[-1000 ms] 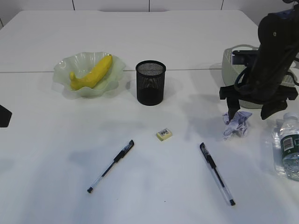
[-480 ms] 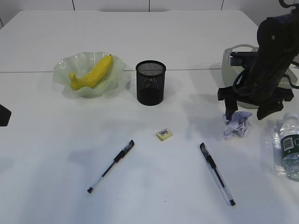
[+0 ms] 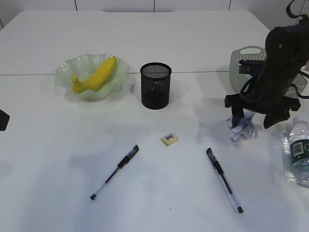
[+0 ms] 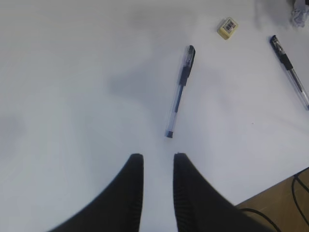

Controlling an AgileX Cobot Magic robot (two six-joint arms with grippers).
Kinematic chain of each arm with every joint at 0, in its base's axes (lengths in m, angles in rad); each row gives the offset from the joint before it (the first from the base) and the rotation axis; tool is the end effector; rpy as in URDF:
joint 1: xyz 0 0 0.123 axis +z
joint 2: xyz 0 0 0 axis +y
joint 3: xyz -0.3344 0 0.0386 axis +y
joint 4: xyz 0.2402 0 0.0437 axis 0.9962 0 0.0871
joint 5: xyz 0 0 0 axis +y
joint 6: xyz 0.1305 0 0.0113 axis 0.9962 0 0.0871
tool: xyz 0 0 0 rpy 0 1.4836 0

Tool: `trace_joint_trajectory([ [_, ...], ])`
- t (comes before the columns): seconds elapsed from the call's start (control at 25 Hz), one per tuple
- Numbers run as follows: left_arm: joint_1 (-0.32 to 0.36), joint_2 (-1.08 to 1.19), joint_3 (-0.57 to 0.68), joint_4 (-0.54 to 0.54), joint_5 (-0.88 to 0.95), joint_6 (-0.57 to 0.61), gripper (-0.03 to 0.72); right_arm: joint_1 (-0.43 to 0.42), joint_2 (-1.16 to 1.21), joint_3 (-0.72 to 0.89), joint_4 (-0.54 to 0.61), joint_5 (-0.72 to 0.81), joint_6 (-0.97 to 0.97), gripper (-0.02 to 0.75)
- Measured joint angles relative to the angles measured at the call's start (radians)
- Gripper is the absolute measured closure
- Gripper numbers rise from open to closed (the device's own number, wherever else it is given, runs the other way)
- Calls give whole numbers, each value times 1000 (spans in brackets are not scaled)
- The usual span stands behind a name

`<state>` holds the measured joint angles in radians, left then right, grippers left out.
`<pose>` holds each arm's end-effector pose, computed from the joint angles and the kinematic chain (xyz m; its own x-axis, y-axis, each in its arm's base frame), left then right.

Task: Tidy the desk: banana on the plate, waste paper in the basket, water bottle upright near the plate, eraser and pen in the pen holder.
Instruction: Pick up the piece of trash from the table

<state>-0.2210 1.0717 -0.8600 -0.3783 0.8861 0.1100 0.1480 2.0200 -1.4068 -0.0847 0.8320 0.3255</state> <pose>0.1755 -0.0779 0.3234 -0.8496 0.0575 -0.5243 0.2538 0.9160 -0.3108 0.4258 0.0552 0.1772 -0.9673 0.1234 -0.2215 0.1271 0.9919 -0.0024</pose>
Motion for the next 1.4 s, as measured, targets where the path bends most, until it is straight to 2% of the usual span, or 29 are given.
trace_joint_trajectory([
  [0.76,0,45,0,2,-43,0,538,0,121,-107,53,-12,-7,125],
  [0.96,0,45,0,4,-47,0,538,0,130,-107,60,-7,-7,162],
  [1.08,0,45,0,4,-47,0,538,0,130,-107,60,-2,-7,228],
  [1.32,0,45,0,4,-47,0,538,0,131,-109,90,45,-44,504],
  [1.4,0,45,0,4,-47,0,538,0,131,-109,98,60,-64,563],
])
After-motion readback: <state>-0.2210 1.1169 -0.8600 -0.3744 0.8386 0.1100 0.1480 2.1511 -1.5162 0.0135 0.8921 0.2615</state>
